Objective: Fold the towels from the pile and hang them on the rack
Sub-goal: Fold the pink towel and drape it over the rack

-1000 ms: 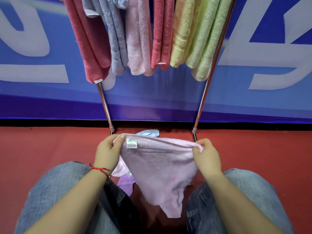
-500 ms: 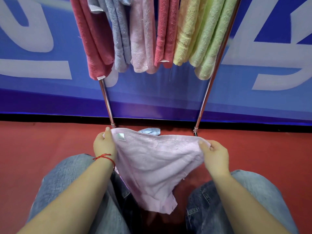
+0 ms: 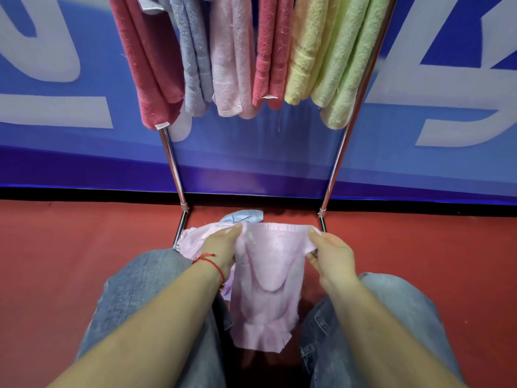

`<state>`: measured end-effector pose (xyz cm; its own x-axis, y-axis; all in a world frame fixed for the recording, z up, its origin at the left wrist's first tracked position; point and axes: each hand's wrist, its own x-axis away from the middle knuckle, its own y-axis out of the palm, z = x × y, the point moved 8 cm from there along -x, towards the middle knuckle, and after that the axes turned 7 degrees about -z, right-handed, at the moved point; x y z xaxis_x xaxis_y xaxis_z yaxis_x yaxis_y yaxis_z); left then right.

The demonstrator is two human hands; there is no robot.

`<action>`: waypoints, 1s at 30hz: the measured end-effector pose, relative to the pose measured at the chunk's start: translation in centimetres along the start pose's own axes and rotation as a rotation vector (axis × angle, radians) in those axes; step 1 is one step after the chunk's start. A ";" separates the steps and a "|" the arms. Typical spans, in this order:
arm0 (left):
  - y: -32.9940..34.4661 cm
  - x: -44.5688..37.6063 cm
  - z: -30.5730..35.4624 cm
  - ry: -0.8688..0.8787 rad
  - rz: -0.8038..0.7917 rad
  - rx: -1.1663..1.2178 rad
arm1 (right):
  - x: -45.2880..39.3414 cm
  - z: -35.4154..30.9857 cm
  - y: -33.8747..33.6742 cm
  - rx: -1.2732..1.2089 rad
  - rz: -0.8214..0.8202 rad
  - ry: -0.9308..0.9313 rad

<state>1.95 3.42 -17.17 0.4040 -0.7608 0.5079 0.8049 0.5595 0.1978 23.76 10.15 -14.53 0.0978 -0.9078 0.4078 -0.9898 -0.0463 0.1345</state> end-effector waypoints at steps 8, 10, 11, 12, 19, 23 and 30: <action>7.3 2.4 -0.6 0.065 -0.423 0.033 | 1.7 0.8 4.1 -0.006 -0.274 0.051; 7.5 2.6 -0.1 0.094 -0.454 0.001 | 1.7 0.4 3.8 -0.021 -0.310 0.047; 7.5 2.7 0.1 0.113 -0.459 -0.021 | 1.9 0.2 3.8 -0.033 -0.334 0.045; 7.4 2.7 0.4 0.132 -0.466 -0.041 | 2.0 0.0 3.9 -0.050 -0.359 0.049; 7.3 3.7 1.1 0.199 -0.508 -0.140 | 2.1 0.6 4.2 -0.238 -0.418 0.162; 6.6 3.2 1.8 0.277 -0.438 -0.196 | 2.1 0.7 4.5 -0.195 -0.431 0.154; 6.7 3.5 2.1 0.455 -0.422 -0.588 | 1.7 -1.9 3.7 0.700 -0.382 -0.363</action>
<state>7.87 5.18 -12.29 0.0534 -0.9955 0.0781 0.9711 0.0335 -0.2365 20.45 9.21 -11.59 0.5148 -0.8490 0.1194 -0.7437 -0.5115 -0.4305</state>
